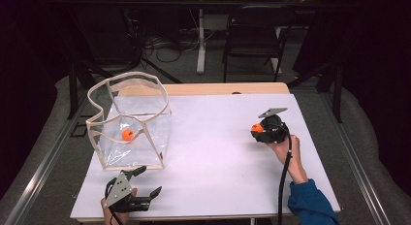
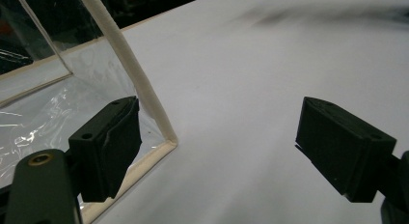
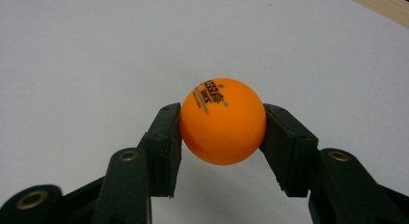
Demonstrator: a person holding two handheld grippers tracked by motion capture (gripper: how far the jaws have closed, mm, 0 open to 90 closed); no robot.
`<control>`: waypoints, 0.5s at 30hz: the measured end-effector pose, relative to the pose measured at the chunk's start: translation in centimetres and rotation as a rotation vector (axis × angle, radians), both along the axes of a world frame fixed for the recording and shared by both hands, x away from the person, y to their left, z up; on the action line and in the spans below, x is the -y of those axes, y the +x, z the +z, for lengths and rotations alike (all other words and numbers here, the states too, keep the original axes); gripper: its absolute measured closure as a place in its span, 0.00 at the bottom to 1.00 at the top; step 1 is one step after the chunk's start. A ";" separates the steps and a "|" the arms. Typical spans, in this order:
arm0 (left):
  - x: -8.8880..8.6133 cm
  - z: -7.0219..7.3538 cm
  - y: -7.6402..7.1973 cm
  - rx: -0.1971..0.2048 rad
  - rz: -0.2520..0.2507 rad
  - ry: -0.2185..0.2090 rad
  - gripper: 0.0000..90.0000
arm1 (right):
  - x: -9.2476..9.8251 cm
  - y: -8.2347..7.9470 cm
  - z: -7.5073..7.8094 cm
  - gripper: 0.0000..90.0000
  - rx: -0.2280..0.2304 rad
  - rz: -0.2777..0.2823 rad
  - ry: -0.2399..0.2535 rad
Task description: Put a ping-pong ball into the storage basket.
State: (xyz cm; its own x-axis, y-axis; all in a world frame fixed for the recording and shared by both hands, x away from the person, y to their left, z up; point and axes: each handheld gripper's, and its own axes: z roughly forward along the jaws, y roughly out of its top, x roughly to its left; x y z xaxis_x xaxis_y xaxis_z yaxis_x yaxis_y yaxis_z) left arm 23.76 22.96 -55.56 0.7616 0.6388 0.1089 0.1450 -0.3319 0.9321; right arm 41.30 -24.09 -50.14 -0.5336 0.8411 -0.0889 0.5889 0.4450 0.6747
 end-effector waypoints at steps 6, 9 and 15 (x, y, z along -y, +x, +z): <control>0.0 0.0 0.0 0.001 0.001 -0.002 0.18 | -0.3 -0.2 0.2 0.56 0.001 0.017 0.004; 0.0 0.0 0.0 0.002 0.000 -0.005 0.18 | -0.5 -0.3 0.2 0.56 0.003 0.020 0.006; 0.0 0.0 0.0 0.000 0.000 -0.002 0.18 | -0.9 -0.4 0.3 0.56 -0.003 0.041 0.017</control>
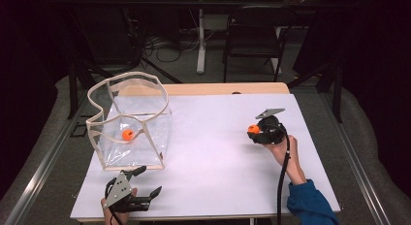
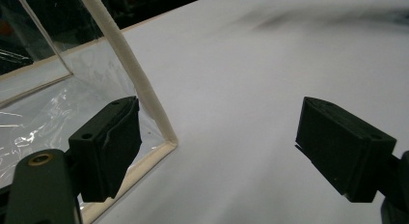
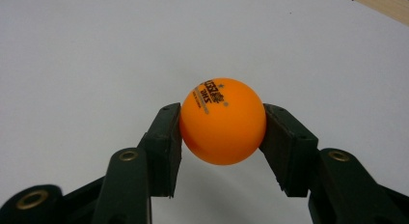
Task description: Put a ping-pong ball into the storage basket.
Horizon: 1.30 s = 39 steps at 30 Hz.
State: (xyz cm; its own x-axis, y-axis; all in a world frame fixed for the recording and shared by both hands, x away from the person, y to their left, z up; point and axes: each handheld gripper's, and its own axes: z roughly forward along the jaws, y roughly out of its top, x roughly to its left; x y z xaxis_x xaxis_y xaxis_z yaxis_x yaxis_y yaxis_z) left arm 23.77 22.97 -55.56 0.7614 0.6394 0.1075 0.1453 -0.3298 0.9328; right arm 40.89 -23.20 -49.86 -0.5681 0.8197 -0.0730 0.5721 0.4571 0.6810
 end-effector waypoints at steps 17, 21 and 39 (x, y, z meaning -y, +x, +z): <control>0.0 0.0 0.0 -0.001 0.000 -0.002 0.18 | -1.6 -0.5 -0.2 0.56 -0.007 0.050 0.000; 0.0 0.0 0.0 0.000 0.000 -0.002 0.18 | -1.8 -0.6 -0.2 0.56 -0.007 0.058 0.002; 0.0 0.0 0.0 0.002 0.004 -0.001 0.18 | -3.3 -1.0 -0.2 0.56 -0.015 0.107 0.003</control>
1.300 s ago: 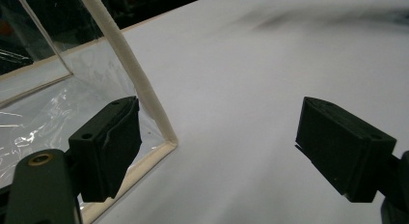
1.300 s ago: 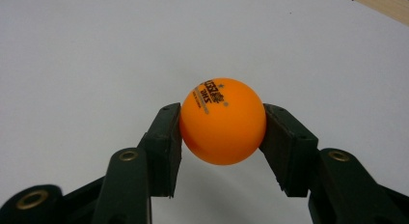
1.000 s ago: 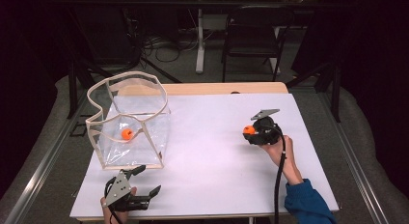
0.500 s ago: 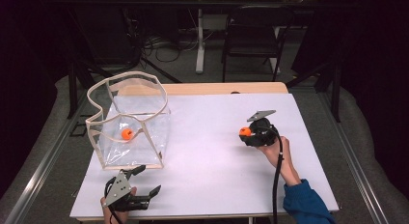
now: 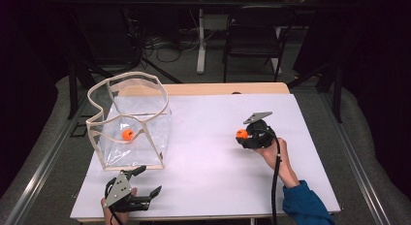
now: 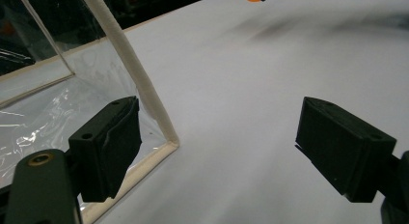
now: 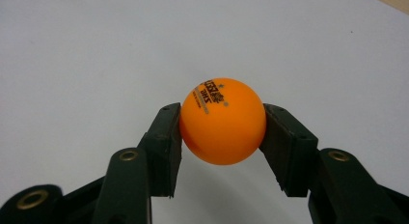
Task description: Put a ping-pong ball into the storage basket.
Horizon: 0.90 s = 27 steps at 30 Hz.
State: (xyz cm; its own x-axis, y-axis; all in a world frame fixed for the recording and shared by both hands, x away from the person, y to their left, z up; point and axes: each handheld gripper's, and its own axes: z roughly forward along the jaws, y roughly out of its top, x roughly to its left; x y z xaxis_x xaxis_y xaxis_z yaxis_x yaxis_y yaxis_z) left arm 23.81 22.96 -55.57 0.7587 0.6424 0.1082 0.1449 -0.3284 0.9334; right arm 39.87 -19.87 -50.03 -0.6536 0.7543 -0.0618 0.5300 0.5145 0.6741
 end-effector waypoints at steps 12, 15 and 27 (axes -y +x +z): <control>0.0 0.0 0.0 0.002 -0.002 -0.001 0.18 | -0.5 -0.2 0.1 0.57 0.009 0.025 0.024; 0.0 0.0 0.0 0.001 -0.002 -0.001 0.18 | -0.6 -0.4 0.3 0.57 0.015 0.031 0.031; 0.1 0.0 0.0 0.004 -0.005 -0.001 0.18 | -1.8 -0.9 0.4 0.57 0.020 0.069 0.036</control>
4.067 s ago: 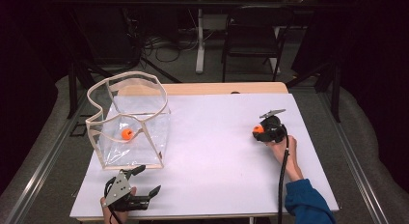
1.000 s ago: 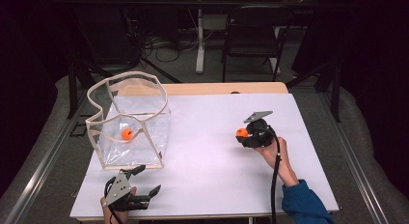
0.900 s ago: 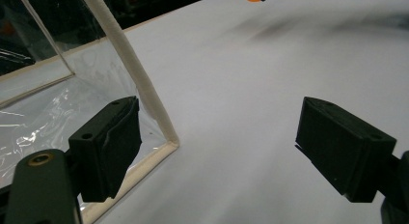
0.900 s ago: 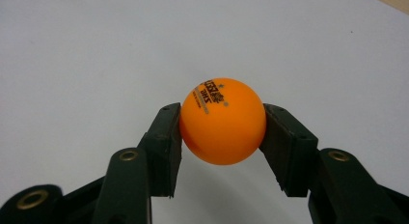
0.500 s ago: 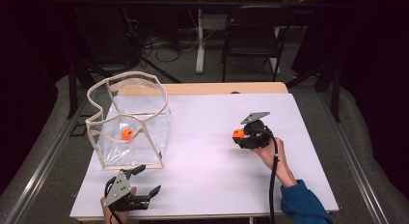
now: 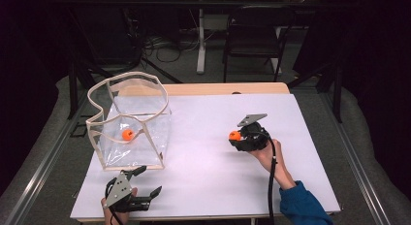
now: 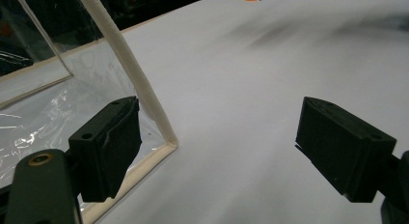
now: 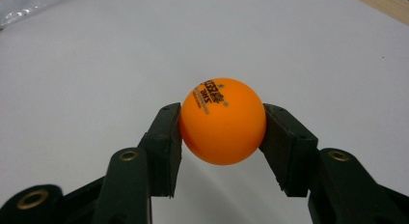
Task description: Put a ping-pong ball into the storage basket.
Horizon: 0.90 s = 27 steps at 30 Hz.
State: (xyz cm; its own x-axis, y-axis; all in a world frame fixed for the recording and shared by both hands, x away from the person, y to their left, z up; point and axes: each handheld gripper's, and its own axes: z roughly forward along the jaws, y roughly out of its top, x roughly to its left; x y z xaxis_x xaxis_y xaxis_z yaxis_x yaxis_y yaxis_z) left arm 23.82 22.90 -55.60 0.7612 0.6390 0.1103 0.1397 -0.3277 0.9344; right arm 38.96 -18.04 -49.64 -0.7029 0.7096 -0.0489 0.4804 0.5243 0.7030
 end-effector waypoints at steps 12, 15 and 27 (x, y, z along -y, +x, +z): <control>0.0 0.0 0.0 0.001 0.000 0.002 0.18 | -1.1 -0.5 -0.3 0.57 0.008 0.031 0.001; 0.0 0.0 0.0 0.001 0.001 0.003 0.18 | -1.4 -0.6 -0.2 0.57 0.007 0.041 -0.002; 0.1 0.0 0.0 0.002 0.003 0.000 0.18 | -2.4 -0.9 -0.3 0.57 0.006 0.070 0.005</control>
